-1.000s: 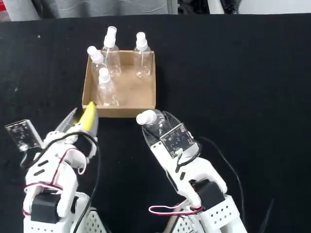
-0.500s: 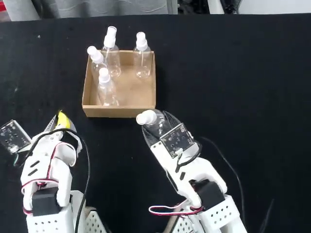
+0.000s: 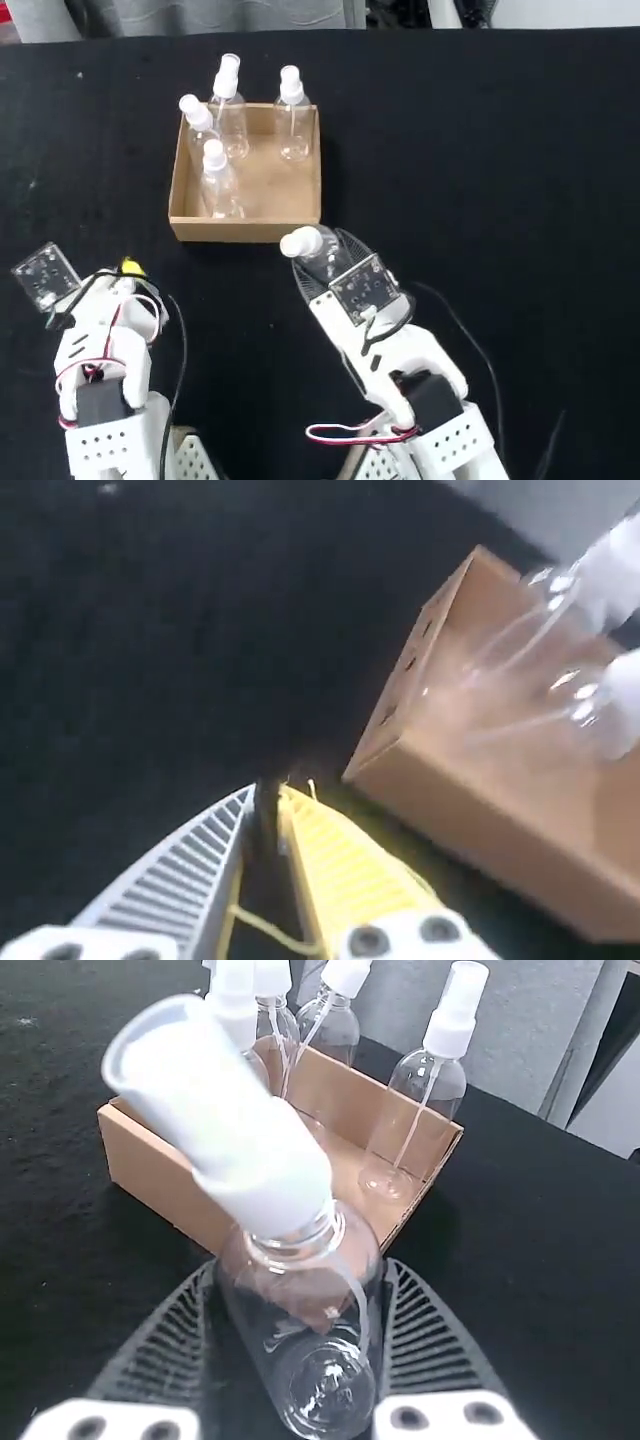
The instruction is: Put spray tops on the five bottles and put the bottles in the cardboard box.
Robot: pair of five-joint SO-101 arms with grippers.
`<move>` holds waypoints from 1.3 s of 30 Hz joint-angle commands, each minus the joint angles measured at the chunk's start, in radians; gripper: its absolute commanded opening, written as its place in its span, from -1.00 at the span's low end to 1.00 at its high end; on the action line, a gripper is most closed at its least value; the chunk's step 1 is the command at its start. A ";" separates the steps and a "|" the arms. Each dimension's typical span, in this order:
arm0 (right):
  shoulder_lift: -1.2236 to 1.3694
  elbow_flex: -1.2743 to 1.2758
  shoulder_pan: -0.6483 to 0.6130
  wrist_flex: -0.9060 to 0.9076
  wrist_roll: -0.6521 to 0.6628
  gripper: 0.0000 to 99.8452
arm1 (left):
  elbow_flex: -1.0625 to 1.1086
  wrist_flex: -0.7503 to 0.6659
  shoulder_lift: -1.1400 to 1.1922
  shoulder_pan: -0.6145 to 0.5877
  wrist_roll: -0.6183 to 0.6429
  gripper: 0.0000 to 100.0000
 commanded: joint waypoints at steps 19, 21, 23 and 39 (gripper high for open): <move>-0.028 -0.047 0.025 -0.006 -0.170 -0.90 | 0.120 0.002 -0.006 -0.008 -0.269 -0.94; -0.028 -0.048 0.025 -0.006 -0.201 -0.90 | 0.120 0.003 -0.002 -0.008 -0.269 -0.93; -0.030 -0.048 0.025 -0.017 -0.242 -0.90 | 0.120 0.020 -0.002 -0.008 -0.269 -0.93; -0.128 -0.022 0.025 -0.040 -0.331 -0.90 | 0.120 0.110 0.000 -0.010 -0.269 -0.94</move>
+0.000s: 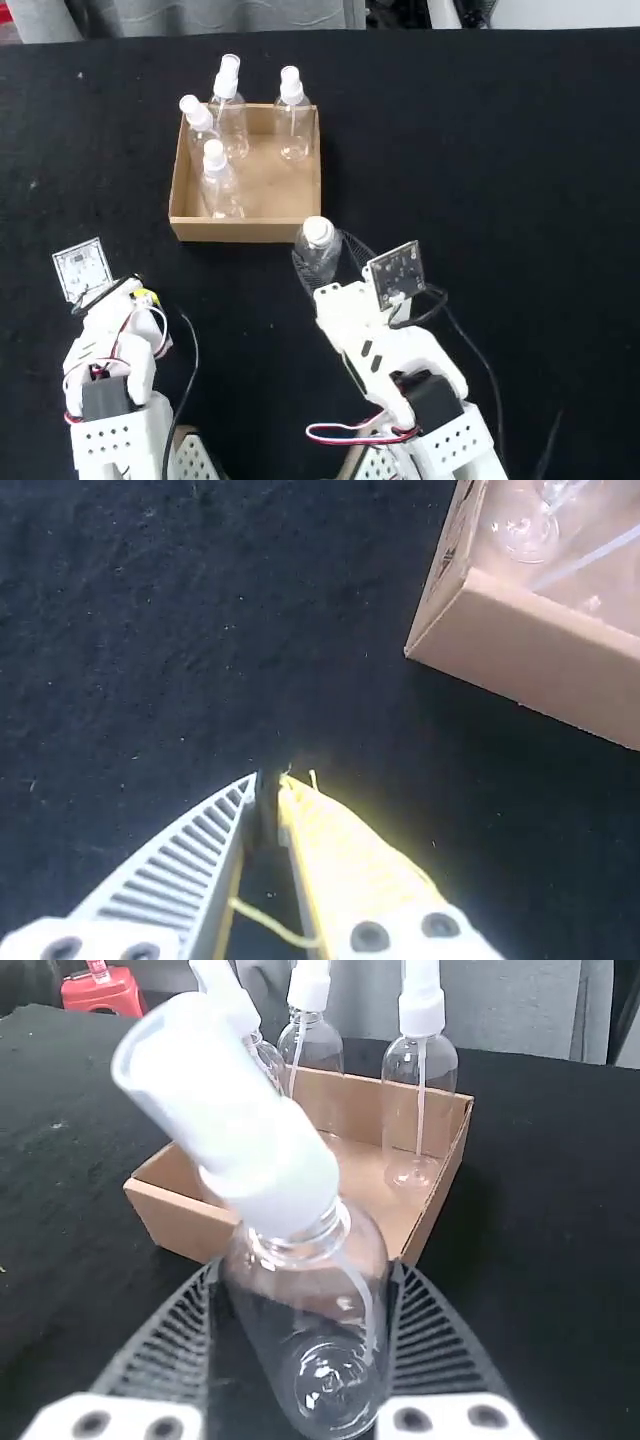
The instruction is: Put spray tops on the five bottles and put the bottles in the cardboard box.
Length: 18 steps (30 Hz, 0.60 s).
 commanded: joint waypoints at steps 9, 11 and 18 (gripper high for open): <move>-0.104 -0.101 0.095 -0.034 -0.011 -0.91 | 0.022 0.006 -0.002 -0.010 -0.009 -0.94; -0.096 -0.120 0.103 -0.034 -0.008 -0.91 | 0.022 0.006 -0.002 -0.010 -0.009 -0.94; -0.094 -0.177 0.101 -0.040 -0.003 -0.90 | 0.022 0.006 -0.002 -0.010 -0.009 -0.94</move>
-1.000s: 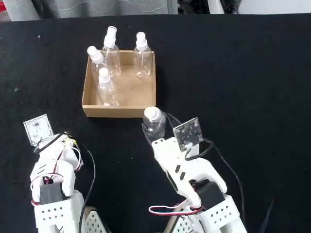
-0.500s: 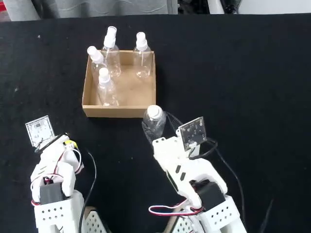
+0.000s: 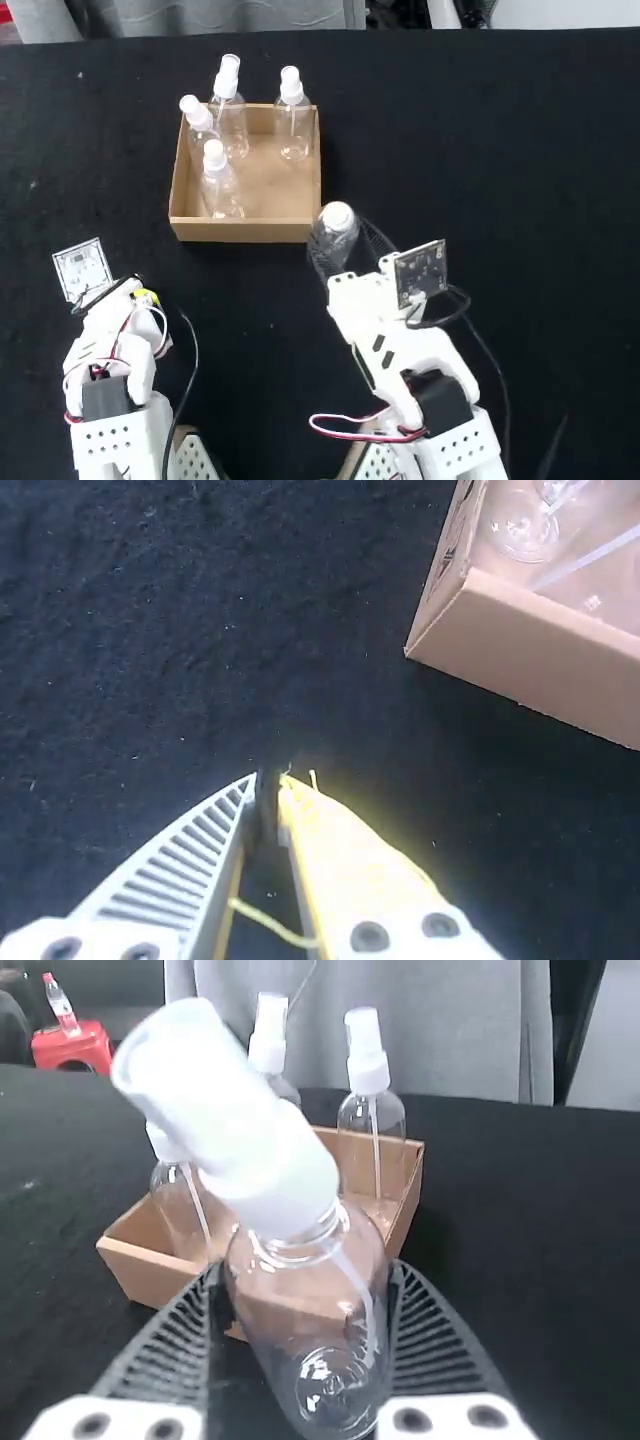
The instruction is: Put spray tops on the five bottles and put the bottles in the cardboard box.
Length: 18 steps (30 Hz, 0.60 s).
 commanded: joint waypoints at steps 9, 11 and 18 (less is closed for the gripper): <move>-0.090 -0.223 0.023 -0.041 0.000 -0.90 | 0.022 0.006 -0.002 -0.010 -0.009 -0.94; -0.062 -0.259 0.023 -0.041 0.000 -0.90 | 0.022 0.006 -0.002 -0.010 -0.008 -0.94; 0.226 -0.420 0.023 -0.164 0.002 -0.90 | 0.022 0.006 -0.002 -0.010 -0.008 -0.94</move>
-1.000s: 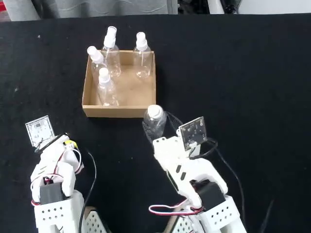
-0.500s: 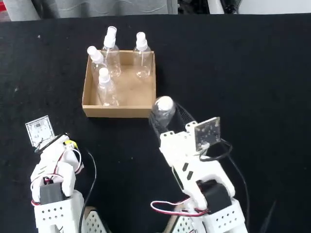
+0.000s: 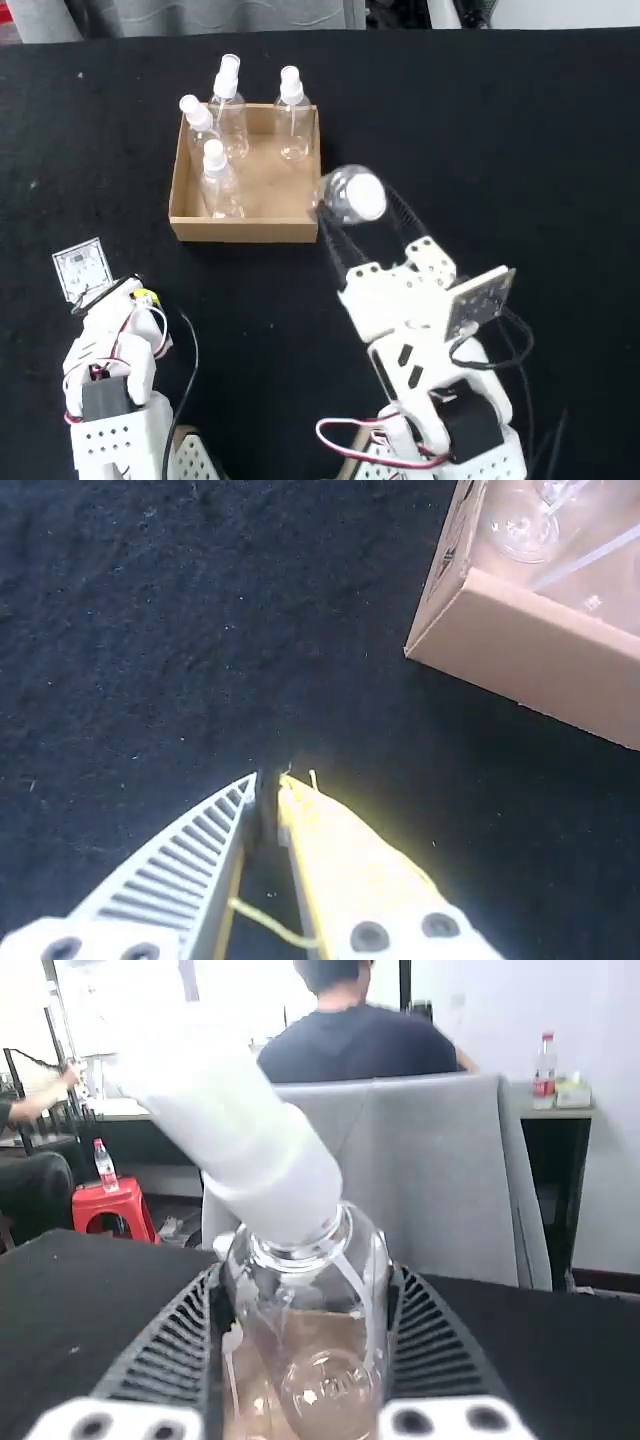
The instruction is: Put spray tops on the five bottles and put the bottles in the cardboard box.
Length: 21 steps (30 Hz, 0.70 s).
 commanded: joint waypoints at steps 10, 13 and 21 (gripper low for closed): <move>0.579 -0.209 0.025 -0.327 -0.008 -0.90 | 0.022 0.006 -0.002 -0.010 -0.008 -0.94; 0.662 -0.205 0.025 -0.381 -0.008 -0.90 | 0.022 0.006 -0.002 -0.010 -0.008 -0.94; 0.865 -0.214 -0.018 -0.520 -0.008 -0.90 | 0.022 0.006 -0.002 -0.010 -0.008 -0.94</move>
